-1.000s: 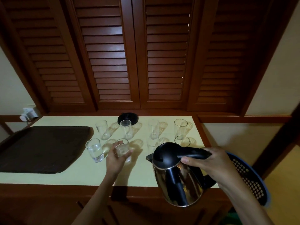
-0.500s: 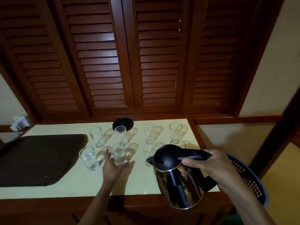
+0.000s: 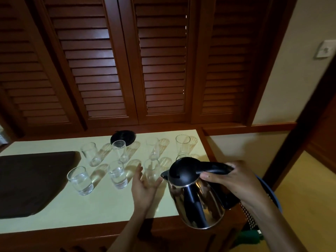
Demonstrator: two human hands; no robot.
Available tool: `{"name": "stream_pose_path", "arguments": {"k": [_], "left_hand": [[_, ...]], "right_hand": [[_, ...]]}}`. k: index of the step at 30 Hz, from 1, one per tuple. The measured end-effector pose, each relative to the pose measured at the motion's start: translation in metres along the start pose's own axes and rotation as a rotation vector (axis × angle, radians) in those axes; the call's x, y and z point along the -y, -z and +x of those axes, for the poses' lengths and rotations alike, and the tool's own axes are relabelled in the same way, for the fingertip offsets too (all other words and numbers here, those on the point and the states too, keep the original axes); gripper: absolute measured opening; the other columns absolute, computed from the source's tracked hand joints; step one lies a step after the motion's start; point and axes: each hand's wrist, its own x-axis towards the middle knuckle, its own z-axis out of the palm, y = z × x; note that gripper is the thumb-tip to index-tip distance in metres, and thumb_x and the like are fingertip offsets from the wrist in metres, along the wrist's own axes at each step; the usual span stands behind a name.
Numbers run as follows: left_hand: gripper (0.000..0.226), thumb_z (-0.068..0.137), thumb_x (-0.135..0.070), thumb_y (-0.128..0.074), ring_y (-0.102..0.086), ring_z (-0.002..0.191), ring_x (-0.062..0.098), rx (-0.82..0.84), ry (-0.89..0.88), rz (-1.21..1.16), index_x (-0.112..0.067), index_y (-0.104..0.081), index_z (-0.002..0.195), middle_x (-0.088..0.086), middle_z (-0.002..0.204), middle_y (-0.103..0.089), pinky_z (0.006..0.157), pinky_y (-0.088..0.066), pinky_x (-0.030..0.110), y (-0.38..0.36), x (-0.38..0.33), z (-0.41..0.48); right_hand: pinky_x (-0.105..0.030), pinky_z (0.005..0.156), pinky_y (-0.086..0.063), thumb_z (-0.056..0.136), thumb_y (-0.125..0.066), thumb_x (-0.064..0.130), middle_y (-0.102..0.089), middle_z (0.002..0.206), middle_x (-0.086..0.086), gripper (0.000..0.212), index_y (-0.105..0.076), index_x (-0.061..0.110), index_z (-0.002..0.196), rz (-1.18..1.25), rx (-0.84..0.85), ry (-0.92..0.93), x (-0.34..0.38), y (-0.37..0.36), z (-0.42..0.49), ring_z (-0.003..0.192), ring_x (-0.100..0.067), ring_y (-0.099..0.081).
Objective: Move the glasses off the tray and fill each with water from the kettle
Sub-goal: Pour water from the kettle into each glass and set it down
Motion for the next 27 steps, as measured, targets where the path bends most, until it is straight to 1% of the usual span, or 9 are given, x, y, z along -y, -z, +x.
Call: {"name": "stream_pose_path", "arguments": {"k": [3,5,7,9,13,17,21,25,27], "left_hand": [[0.093,0.081,-0.024,-0.086,-0.049,0.137,0.014,0.050,-0.016,0.039,-0.017,-0.034,0.158,-0.001,0.151,-0.051,0.113,-0.044,0.036,-0.009,-0.002,0.010],[0.078,0.084,-0.022,-0.084,-0.056,0.129,0.015,0.031,-0.027,0.073,-0.018,-0.044,0.150,-0.001,0.140,-0.060,0.104,-0.045,0.030,-0.013,-0.002,0.014],[0.063,0.084,-0.024,-0.084,-0.062,0.119,0.019,0.010,-0.031,0.082,-0.020,-0.054,0.139,-0.002,0.126,-0.065,0.100,-0.049,0.033,-0.013,-0.004,0.017],[0.058,0.082,-0.032,-0.084,-0.063,0.111,0.016,0.037,-0.042,0.072,-0.029,-0.054,0.131,-0.005,0.119,-0.066,0.098,-0.054,0.037,-0.011,-0.005,0.016],[0.062,0.069,-0.059,-0.076,-0.066,0.111,0.009,0.070,-0.119,0.060,-0.045,-0.053,0.125,-0.016,0.114,-0.068,0.089,-0.053,0.025,0.000,-0.003,0.007],[0.058,0.077,-0.041,-0.089,-0.064,0.110,-0.005,0.131,-0.158,0.078,-0.050,-0.056,0.124,-0.026,0.113,-0.068,0.089,-0.055,0.025,0.013,-0.006,-0.006],[0.060,0.075,-0.035,-0.090,-0.069,0.107,0.000,0.157,-0.154,0.047,-0.036,-0.062,0.128,-0.024,0.113,-0.071,0.093,-0.057,0.032,0.022,-0.006,-0.021],[0.060,0.074,-0.038,-0.090,-0.069,0.109,0.000,0.167,-0.174,0.073,-0.036,-0.062,0.127,-0.021,0.114,-0.073,0.091,-0.057,0.029,0.028,-0.011,-0.034],[0.057,0.076,-0.028,-0.090,-0.069,0.108,-0.002,0.167,-0.196,0.108,-0.035,-0.062,0.125,-0.022,0.114,-0.072,0.088,-0.057,0.025,0.030,-0.012,-0.038]], "right_hand": [[-0.019,0.060,-0.055,0.064,-0.093,0.030,-0.081,0.072,0.008,0.024,-0.077,0.022,0.080,0.006,-0.013,-0.010,-0.003,0.004,-0.001,0.065,-0.009,-0.079],[-0.016,0.057,-0.056,0.065,-0.092,0.029,-0.082,0.074,0.004,0.023,-0.079,0.018,0.081,0.006,-0.014,0.001,-0.005,0.007,-0.001,0.068,-0.013,-0.080],[-0.014,0.056,-0.055,0.065,-0.091,0.028,-0.082,0.075,0.002,0.023,-0.080,0.016,0.081,0.017,-0.018,0.017,-0.006,0.008,-0.002,0.069,-0.015,-0.080],[-0.020,0.062,-0.056,0.062,-0.090,0.030,-0.082,0.076,0.000,0.026,-0.081,0.015,0.081,0.022,-0.016,0.031,-0.006,0.010,-0.003,0.070,-0.016,-0.080],[-0.037,0.077,-0.062,0.055,-0.089,0.040,-0.083,0.078,-0.002,0.039,-0.083,0.014,0.083,0.009,-0.018,0.044,-0.007,0.012,-0.003,0.074,-0.021,-0.081],[-0.041,0.081,-0.064,0.051,-0.088,0.045,-0.083,0.078,-0.001,0.047,-0.082,0.014,0.085,-0.011,-0.008,0.047,-0.005,0.011,-0.004,0.074,-0.020,-0.081],[-0.038,0.078,-0.064,0.048,-0.087,0.048,-0.082,0.077,0.000,0.051,-0.081,0.014,0.085,-0.028,0.002,0.054,0.000,0.009,-0.007,0.070,-0.018,-0.080],[-0.039,0.079,-0.064,0.045,-0.086,0.055,-0.083,0.078,0.001,0.057,-0.080,0.016,0.086,-0.072,0.034,0.045,0.004,0.004,-0.006,0.071,-0.017,-0.080],[-0.039,0.077,-0.065,0.048,-0.088,0.053,-0.082,0.076,0.001,0.053,-0.081,0.015,0.085,-0.089,0.038,0.052,0.007,0.001,-0.006,0.070,-0.017,-0.080]]}}
